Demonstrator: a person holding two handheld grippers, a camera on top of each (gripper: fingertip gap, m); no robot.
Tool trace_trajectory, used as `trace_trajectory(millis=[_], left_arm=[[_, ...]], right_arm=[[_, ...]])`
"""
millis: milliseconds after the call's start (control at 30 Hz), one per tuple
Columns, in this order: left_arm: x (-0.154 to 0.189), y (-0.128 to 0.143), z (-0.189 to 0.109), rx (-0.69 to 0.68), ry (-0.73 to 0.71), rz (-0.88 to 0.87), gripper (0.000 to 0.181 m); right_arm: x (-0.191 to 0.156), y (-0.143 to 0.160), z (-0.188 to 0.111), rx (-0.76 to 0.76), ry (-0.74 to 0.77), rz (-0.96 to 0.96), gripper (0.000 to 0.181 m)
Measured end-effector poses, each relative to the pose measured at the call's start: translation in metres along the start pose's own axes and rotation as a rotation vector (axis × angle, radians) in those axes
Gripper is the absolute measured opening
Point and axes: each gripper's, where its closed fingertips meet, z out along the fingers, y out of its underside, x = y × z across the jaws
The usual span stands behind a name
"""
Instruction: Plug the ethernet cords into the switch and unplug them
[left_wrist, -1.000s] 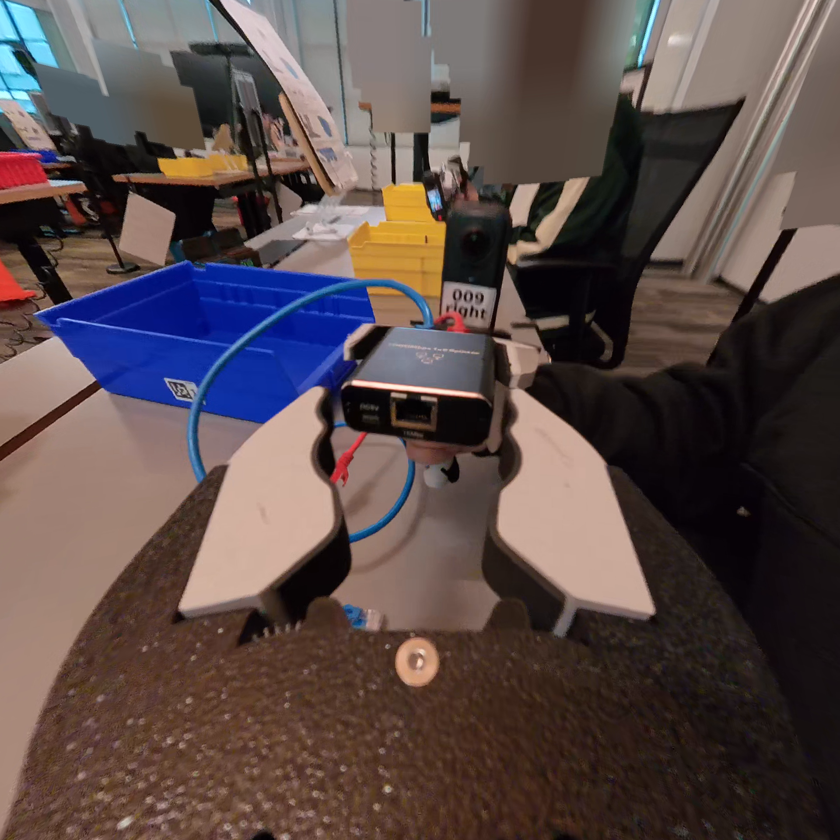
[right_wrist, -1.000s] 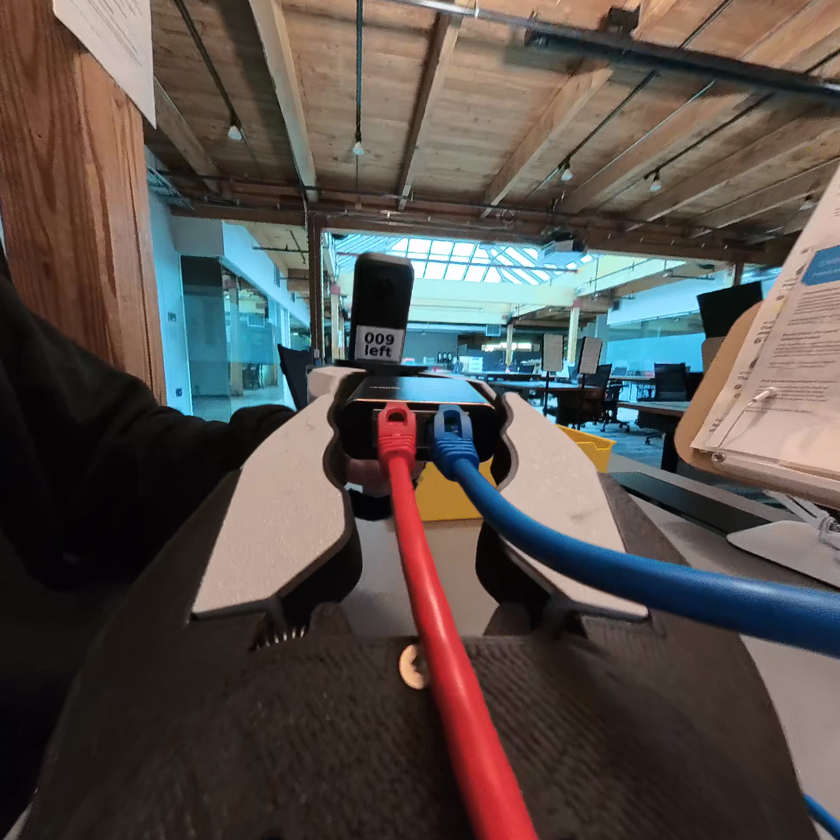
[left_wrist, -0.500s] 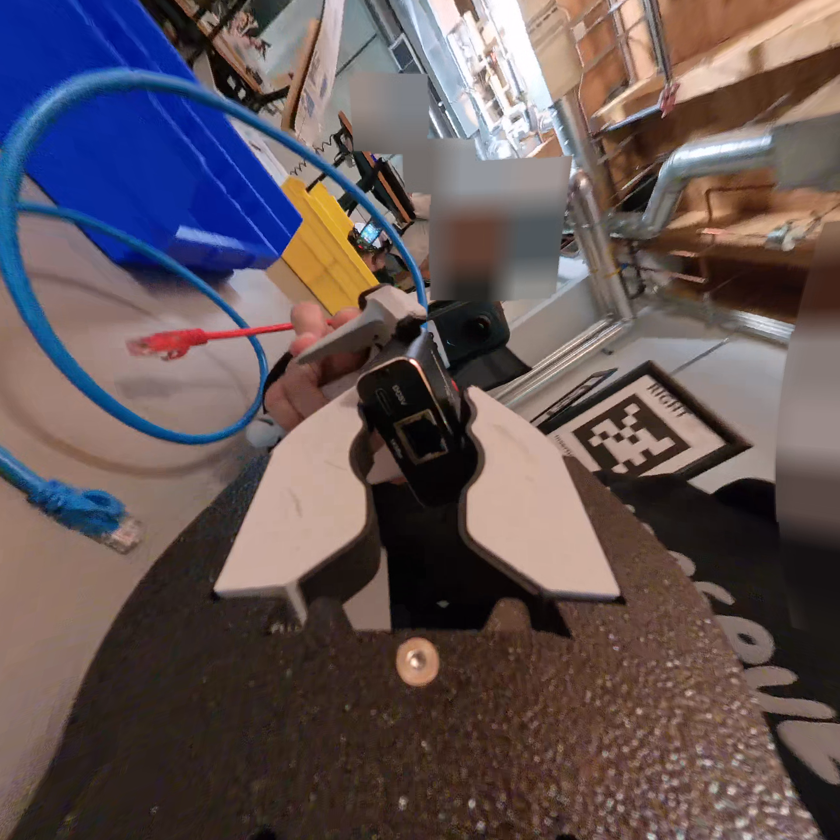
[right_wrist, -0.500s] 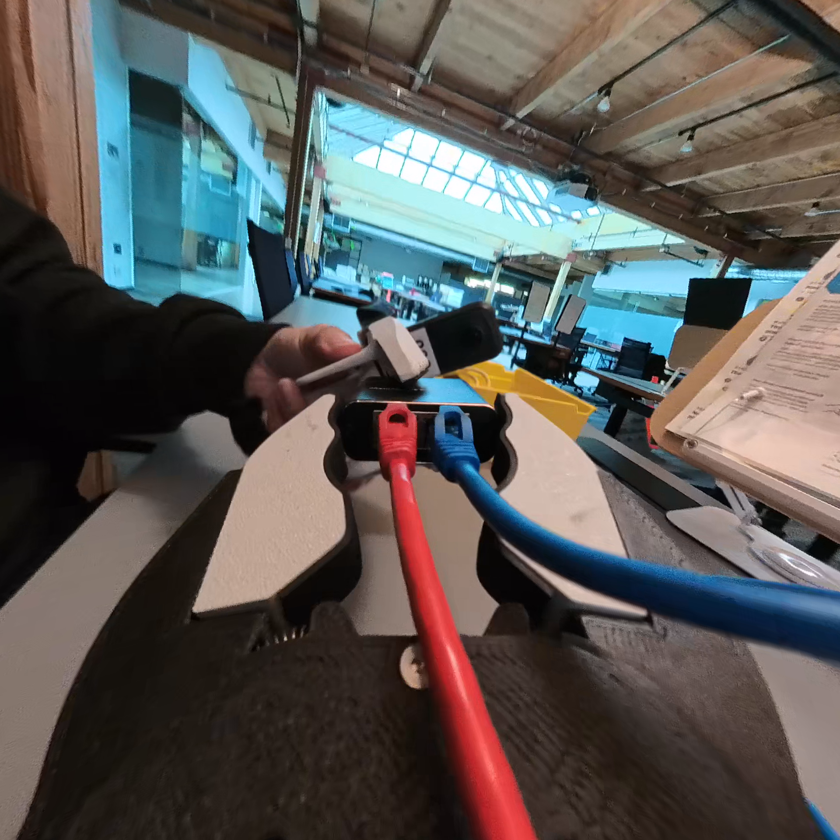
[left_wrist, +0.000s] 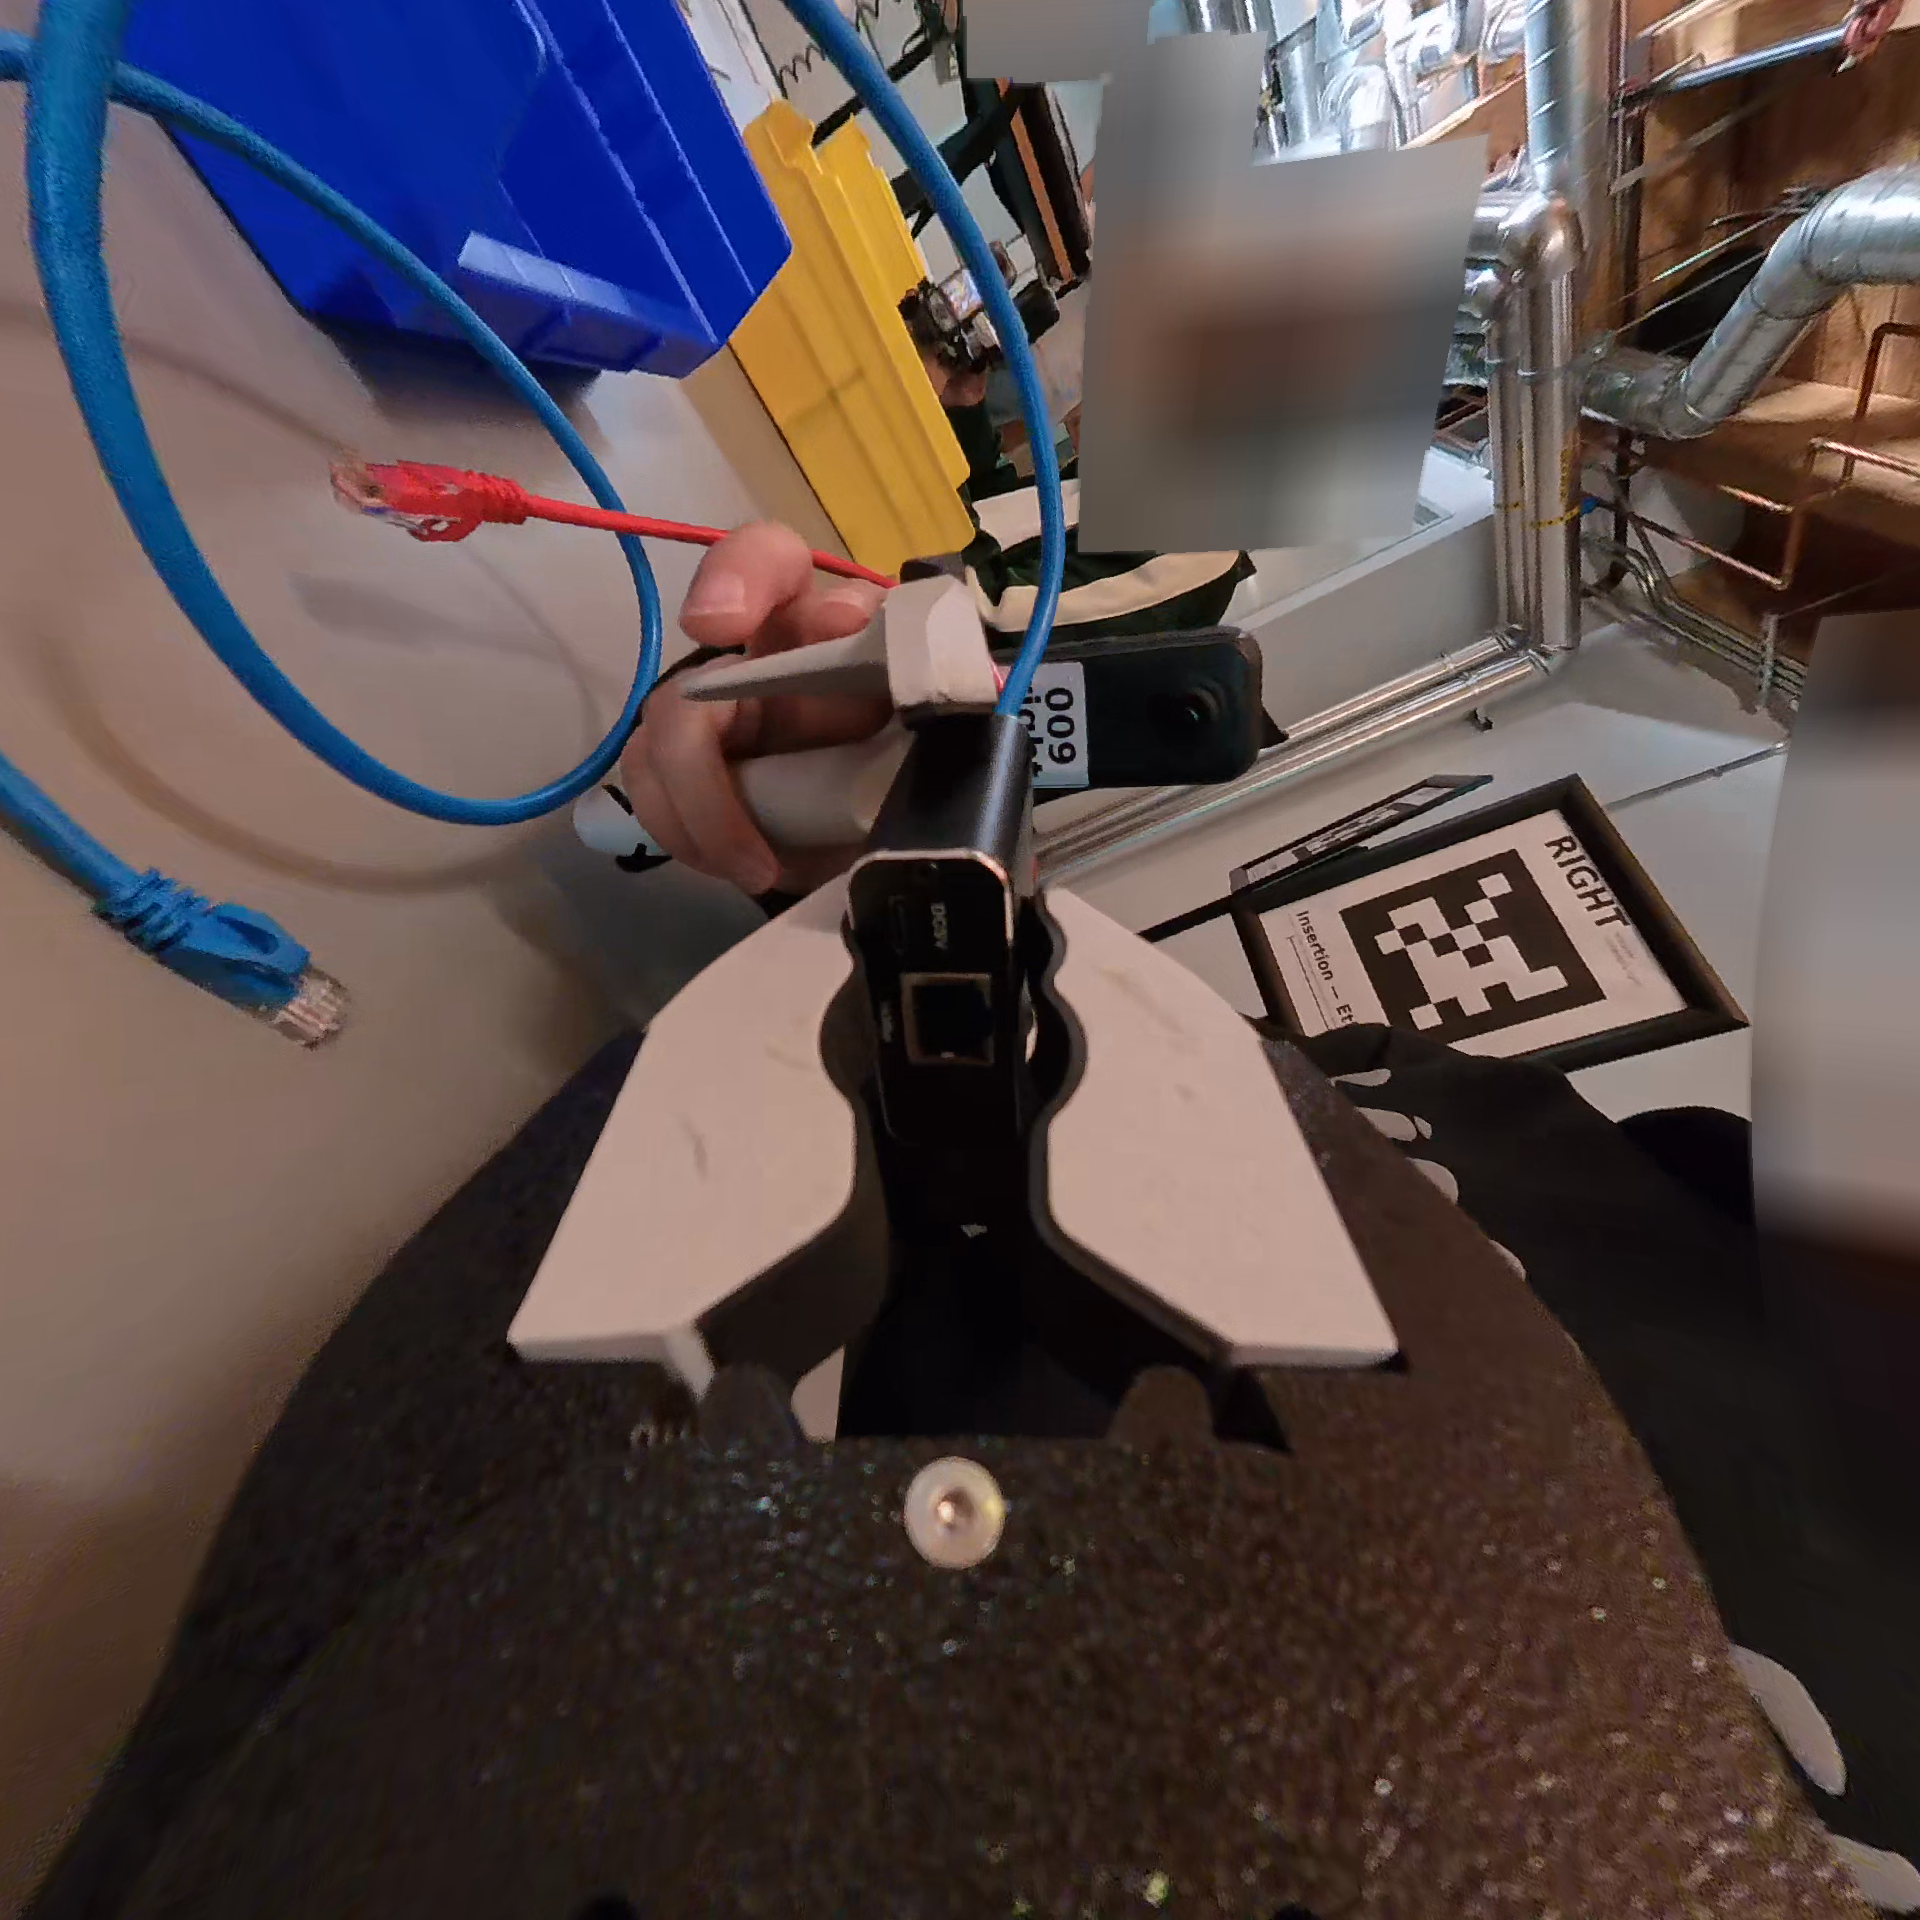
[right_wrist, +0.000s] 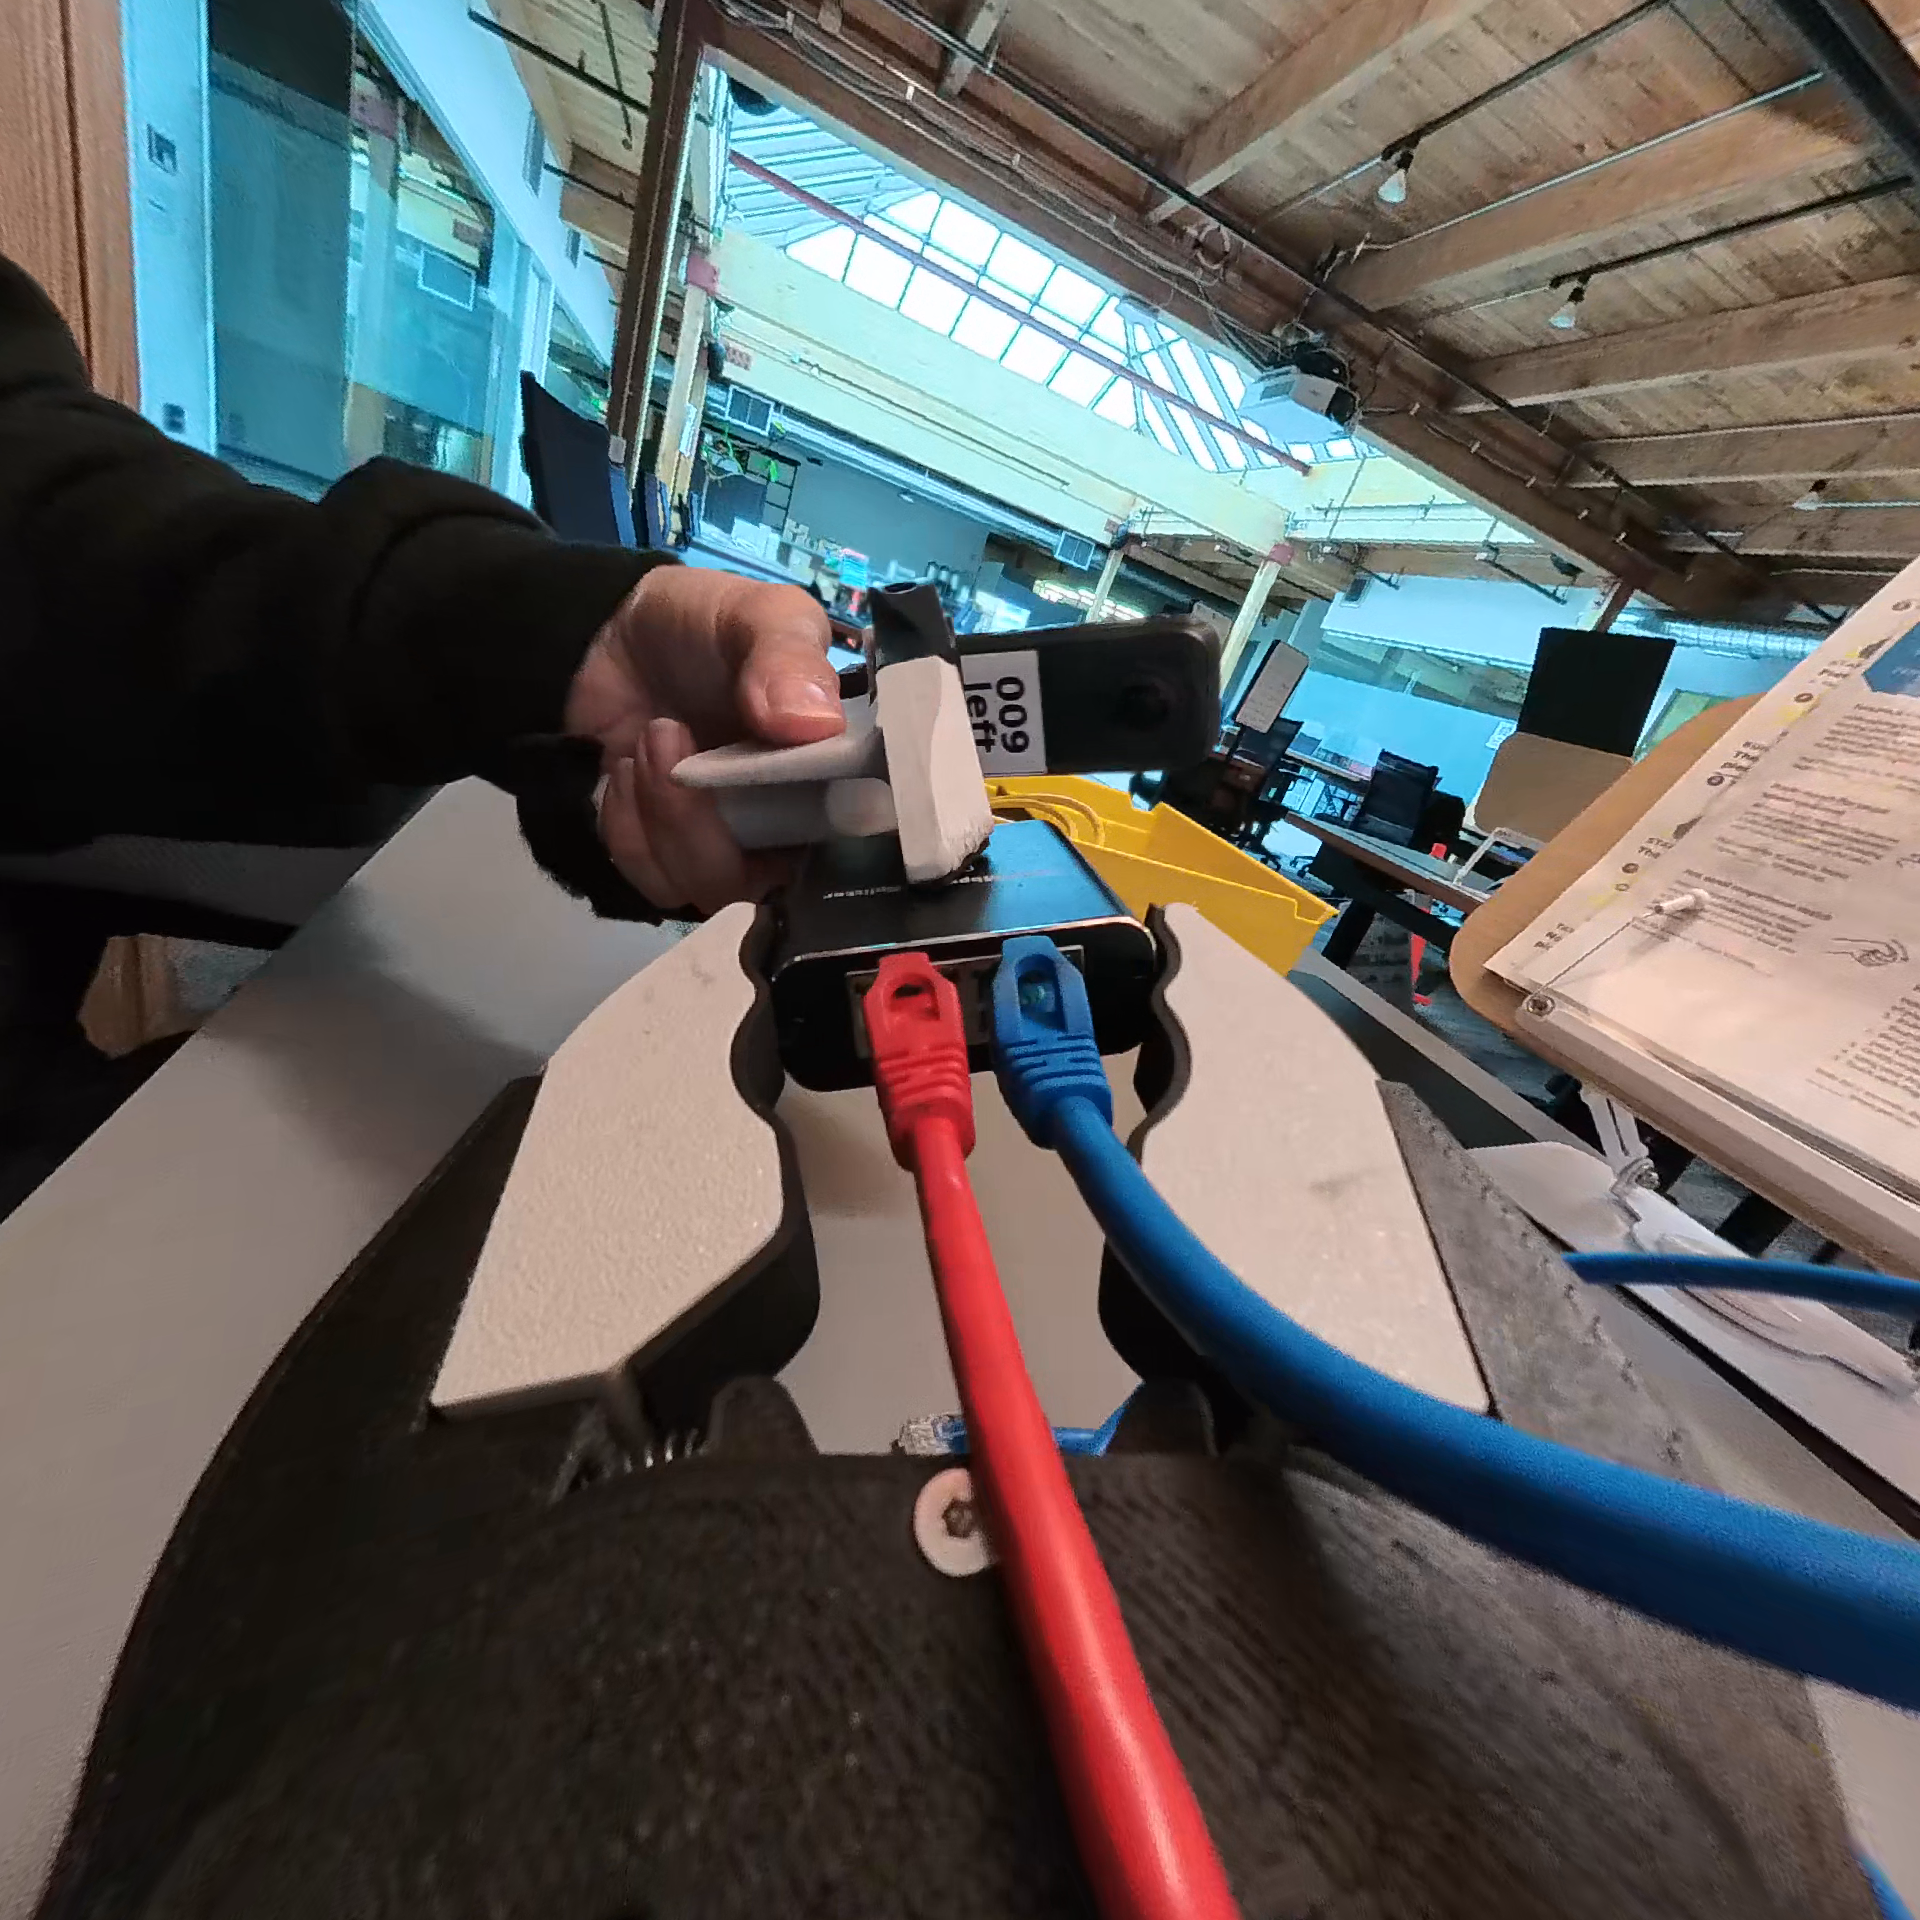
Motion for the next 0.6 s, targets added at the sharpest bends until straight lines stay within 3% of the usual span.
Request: trace_trajectory(millis=[33, 167, 267, 333, 467, 600], left_arm=[[0.0, 0.0, 0.0, -0.008, 0.001, -0.007, 0.026], [-0.001, -0.002, -0.001, 0.008, 0.024, -0.037, 0.026], [0.002, -0.013, -0.001, 0.116, 0.056, -0.008, 0.028], [-0.005, -0.021, -0.001, 0.184, -0.013, 0.06, 0.032], [-0.005, -0.031, -0.014, 0.183, -0.294, 0.408, 0.044], [0.026, -0.052, -0.068, 0.207, -0.557, 0.82, 0.05]], right_arm=[[0.001, 0.0, 0.0, 0.005, 0.006, -0.001, 0.067], [0.005, 0.002, 0.003, -0.037, 0.025, 0.039, 0.067], [0.014, -0.002, 0.003, -0.018, 0.068, 0.127, 0.066], [0.019, 0.0, 0.0, -0.011, 0.084, 0.169, 0.066], [0.036, 0.002, -0.014, 0.016, 0.141, 0.259, 0.066], [0.054, 0.01, -0.029, 0.02, 0.21, 0.328, 0.066]])
